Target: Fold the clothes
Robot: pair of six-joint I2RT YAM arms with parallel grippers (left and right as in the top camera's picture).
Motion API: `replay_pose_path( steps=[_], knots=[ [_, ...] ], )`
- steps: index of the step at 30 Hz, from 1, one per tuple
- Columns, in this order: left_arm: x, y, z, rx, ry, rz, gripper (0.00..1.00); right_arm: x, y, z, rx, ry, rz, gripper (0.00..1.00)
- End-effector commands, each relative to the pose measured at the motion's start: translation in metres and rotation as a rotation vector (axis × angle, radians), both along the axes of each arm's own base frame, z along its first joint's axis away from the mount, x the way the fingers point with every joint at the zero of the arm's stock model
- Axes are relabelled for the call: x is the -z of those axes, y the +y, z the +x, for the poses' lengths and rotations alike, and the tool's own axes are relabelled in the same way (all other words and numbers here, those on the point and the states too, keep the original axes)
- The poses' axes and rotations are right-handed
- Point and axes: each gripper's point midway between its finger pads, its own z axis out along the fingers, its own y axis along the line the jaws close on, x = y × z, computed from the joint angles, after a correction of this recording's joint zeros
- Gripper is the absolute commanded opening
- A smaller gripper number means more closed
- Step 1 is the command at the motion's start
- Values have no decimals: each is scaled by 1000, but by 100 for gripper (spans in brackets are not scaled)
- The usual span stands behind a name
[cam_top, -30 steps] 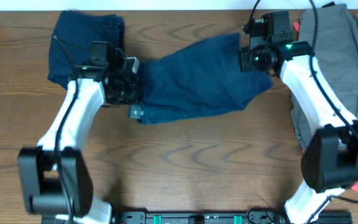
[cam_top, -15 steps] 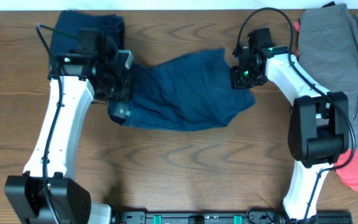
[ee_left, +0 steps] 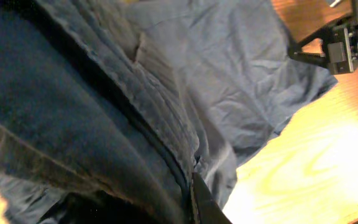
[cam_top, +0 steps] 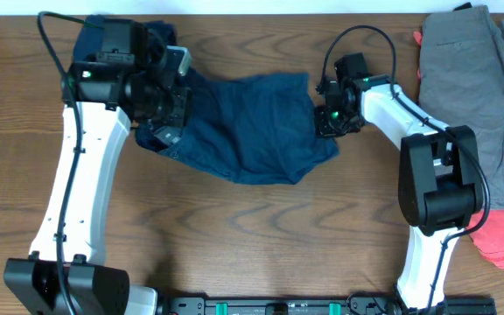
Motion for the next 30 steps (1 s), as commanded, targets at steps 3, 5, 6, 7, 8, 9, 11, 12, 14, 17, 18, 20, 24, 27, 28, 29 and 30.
replay_pose_path(
  steps=[3,5,6,7,8,9,11,12,14,17,18,20,24,27,28,29,30],
  knots=[
    [-9,-23,13,-1,-45,-39,6,41,-1,-37,82,131,12,1],
    [-11,-36,16,-12,-56,-62,6,43,-1,-41,83,140,22,1],
    [-11,-44,18,-12,-61,-73,6,44,-1,-41,84,143,21,1],
    [-11,-50,19,-12,-62,-82,6,44,-1,-42,83,143,21,1],
    [-9,-57,20,-6,-62,-88,6,44,-1,-41,83,141,22,1],
    [-7,-64,21,-1,-60,-94,6,43,-1,-41,83,140,23,1],
    [0,-78,24,16,-50,-100,6,43,1,-40,81,137,32,1],
    [6,-85,25,24,-40,-101,6,42,2,-40,80,138,40,1],
    [19,-97,27,31,-13,-103,6,42,2,-39,79,135,42,1],
    [38,-119,30,56,17,-105,6,42,3,-39,79,133,43,1],
    [45,-130,31,77,21,-111,6,42,3,-39,79,132,43,1],
    [51,-148,33,117,19,-139,6,42,3,-39,79,132,43,1],
    [55,-181,35,166,-8,-184,6,42,3,-38,79,131,43,1],
    [53,-196,35,179,-30,-204,6,42,3,-38,79,130,44,1],
    [52,-200,34,186,-37,-209,6,42,3,-38,79,130,44,1],
    [51,-202,34,191,-41,-212,6,42,3,-38,79,130,44,1],
    [50,-205,33,194,-46,-216,6,42,3,-38,79,130,44,1]
  ],
)
